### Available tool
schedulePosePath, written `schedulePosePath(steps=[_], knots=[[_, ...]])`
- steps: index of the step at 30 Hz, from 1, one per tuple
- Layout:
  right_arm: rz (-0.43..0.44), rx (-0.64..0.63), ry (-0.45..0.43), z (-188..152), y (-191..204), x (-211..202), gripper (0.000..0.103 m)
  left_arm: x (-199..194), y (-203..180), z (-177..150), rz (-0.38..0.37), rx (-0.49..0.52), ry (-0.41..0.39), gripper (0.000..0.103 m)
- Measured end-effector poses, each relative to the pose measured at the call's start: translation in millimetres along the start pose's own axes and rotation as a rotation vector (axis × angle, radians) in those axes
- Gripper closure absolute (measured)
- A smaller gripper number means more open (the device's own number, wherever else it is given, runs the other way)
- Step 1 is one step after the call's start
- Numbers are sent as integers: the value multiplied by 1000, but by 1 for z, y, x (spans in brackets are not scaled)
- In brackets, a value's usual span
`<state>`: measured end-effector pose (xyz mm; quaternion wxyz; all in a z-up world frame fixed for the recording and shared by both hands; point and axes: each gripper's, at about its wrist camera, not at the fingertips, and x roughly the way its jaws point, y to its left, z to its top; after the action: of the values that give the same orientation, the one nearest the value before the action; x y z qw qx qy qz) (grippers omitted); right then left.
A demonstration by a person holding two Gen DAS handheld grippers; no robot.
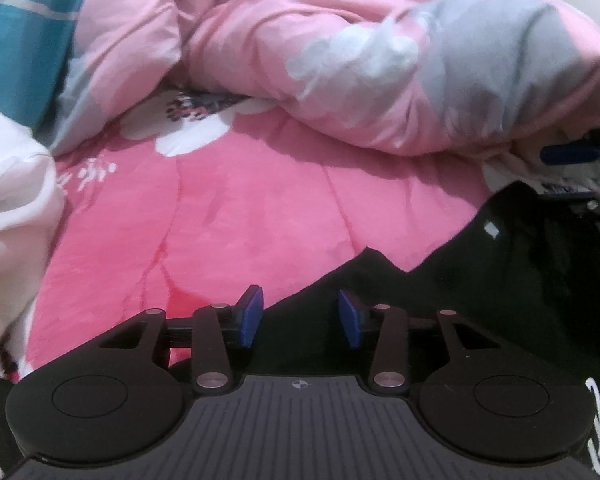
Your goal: Fold clothes
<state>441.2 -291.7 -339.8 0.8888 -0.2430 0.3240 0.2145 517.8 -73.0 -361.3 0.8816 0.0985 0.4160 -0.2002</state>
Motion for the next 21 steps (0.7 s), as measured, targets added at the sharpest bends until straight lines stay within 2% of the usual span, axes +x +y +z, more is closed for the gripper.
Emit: schedulePosePath(steps=[2, 4, 7, 10, 19, 20, 21], knots=[[52, 1, 5, 4, 2, 5, 60, 4, -1, 0, -20, 21, 0, 63], [90, -25, 24, 9, 11, 19, 63, 7, -4, -1, -31, 45, -3, 68], [155, -75, 33, 17, 23, 39, 65, 10, -9, -4, -47, 86, -15, 90], [180, -139, 14, 26, 34, 46, 65, 7, -14, -9, -31, 121, -38, 97], [378, -279, 72, 50, 52, 88, 65, -4, -14, -17, 5, 146, -102, 100], [384, -290, 79, 50, 53, 88, 74, -4, -14, -19, 9, 150, -109, 100], [389, -303, 82, 51, 54, 89, 96, -4, -15, -20, 13, 156, -113, 101]])
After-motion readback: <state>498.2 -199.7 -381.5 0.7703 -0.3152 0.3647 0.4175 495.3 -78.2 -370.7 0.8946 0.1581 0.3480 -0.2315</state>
